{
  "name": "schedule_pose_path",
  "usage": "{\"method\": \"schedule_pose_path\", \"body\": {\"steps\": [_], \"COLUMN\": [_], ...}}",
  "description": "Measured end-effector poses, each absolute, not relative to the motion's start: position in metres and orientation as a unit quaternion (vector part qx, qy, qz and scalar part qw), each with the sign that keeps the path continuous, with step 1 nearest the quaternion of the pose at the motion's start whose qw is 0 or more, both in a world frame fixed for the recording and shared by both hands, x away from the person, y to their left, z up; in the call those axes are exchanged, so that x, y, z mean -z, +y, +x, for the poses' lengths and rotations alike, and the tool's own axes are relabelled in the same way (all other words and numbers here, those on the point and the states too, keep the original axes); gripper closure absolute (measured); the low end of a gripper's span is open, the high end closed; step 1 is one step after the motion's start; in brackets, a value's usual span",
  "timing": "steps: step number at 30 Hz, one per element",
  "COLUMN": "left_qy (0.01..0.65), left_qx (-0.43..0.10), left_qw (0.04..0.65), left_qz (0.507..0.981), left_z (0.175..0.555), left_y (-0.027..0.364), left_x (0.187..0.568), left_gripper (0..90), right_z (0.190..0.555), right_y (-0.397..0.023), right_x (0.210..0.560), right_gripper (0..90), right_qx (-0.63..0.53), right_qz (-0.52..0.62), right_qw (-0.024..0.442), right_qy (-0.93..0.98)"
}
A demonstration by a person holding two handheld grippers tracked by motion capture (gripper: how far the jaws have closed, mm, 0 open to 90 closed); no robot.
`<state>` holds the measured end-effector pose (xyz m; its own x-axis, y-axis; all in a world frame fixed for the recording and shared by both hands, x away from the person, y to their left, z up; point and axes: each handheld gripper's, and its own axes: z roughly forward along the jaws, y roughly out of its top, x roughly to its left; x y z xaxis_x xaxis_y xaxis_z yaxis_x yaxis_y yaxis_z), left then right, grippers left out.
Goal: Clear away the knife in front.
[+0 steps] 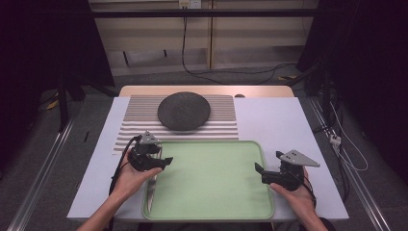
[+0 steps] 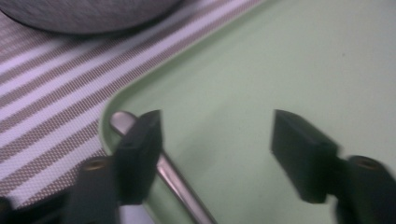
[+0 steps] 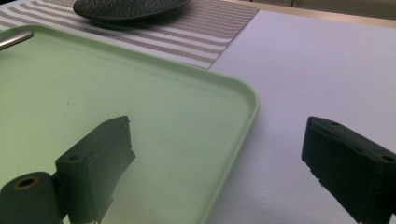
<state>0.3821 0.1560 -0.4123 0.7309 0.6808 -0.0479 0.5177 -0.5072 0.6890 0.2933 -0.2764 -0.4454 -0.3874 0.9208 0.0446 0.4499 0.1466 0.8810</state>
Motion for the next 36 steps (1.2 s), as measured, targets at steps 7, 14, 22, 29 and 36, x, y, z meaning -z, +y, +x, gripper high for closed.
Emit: {"method": "schedule_pose_path", "body": {"steps": [7, 14, 22, 29, 36], "left_qy": [0.357, 0.364, 0.386, 0.408, 0.431], "left_qx": [-0.127, -0.149, -0.162, -0.164, -0.166], "left_qw": [0.394, 0.412, 0.406, 0.400, 0.417], "left_qz": [0.837, 0.822, 0.812, 0.804, 0.783], "left_z": [0.374, 0.360, 0.347, 0.336, 0.324], "left_y": [0.172, 0.186, 0.199, 0.214, 0.228], "left_x": [0.405, 0.403, 0.406, 0.421, 0.428], "left_gripper": [11.3, 8.2, 8.1, 6.9, 6.7], "right_z": [0.293, 0.294, 0.294, 0.294, 0.295], "right_y": [-0.276, -0.276, -0.276, -0.277, -0.276], "right_x": [0.445, 0.446, 0.446, 0.446, 0.446], "right_gripper": [8.5, 8.5, 8.5, 8.3, 8.1], "right_qx": [-0.439, -0.438, -0.438, -0.438, -0.436], "right_qz": [0.484, 0.485, 0.485, 0.487, 0.487], "right_qw": [0.268, 0.269, 0.269, 0.267, 0.268], "right_qy": [0.708, 0.708, 0.708, 0.707, 0.708]}}
